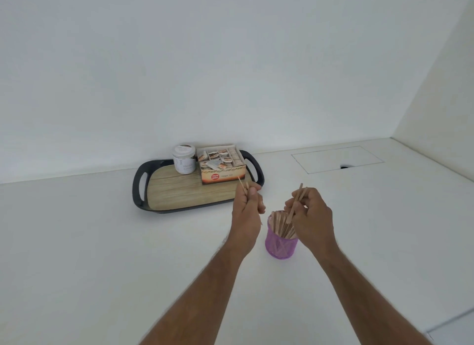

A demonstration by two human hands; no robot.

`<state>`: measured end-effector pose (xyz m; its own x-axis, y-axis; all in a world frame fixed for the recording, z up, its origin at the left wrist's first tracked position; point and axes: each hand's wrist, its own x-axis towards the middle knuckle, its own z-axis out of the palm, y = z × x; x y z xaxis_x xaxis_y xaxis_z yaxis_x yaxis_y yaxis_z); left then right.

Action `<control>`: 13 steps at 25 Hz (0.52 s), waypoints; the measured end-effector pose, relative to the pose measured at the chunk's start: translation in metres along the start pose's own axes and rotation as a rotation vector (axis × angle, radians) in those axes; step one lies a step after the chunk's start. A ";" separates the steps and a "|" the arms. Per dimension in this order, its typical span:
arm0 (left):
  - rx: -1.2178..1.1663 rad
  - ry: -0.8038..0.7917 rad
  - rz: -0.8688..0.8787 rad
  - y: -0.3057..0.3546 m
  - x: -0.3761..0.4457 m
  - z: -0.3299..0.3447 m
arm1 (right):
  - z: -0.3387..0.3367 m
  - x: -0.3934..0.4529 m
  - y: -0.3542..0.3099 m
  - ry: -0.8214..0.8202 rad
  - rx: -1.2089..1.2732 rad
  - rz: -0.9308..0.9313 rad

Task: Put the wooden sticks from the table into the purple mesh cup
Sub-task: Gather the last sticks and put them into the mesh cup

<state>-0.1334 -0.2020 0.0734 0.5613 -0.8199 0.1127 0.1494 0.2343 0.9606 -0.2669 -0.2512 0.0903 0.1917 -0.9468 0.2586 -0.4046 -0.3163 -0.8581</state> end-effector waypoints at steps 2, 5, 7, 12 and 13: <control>0.034 -0.065 0.033 -0.005 0.005 0.014 | -0.004 0.003 0.006 0.005 -0.020 0.014; 0.075 -0.123 0.015 -0.015 0.008 0.027 | -0.002 0.004 0.014 -0.032 -0.020 0.031; 0.079 -0.156 -0.034 -0.023 0.008 0.032 | -0.001 0.004 0.020 -0.067 -0.037 0.041; 0.035 -0.206 -0.146 -0.027 0.006 0.036 | -0.001 0.005 0.031 -0.114 -0.055 0.076; 0.020 -0.208 -0.151 -0.027 0.006 0.035 | -0.001 0.005 0.032 -0.108 -0.054 0.070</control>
<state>-0.1626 -0.2319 0.0573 0.3544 -0.9350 0.0149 0.2016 0.0920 0.9751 -0.2797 -0.2664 0.0648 0.2555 -0.9555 0.1473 -0.4672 -0.2554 -0.8464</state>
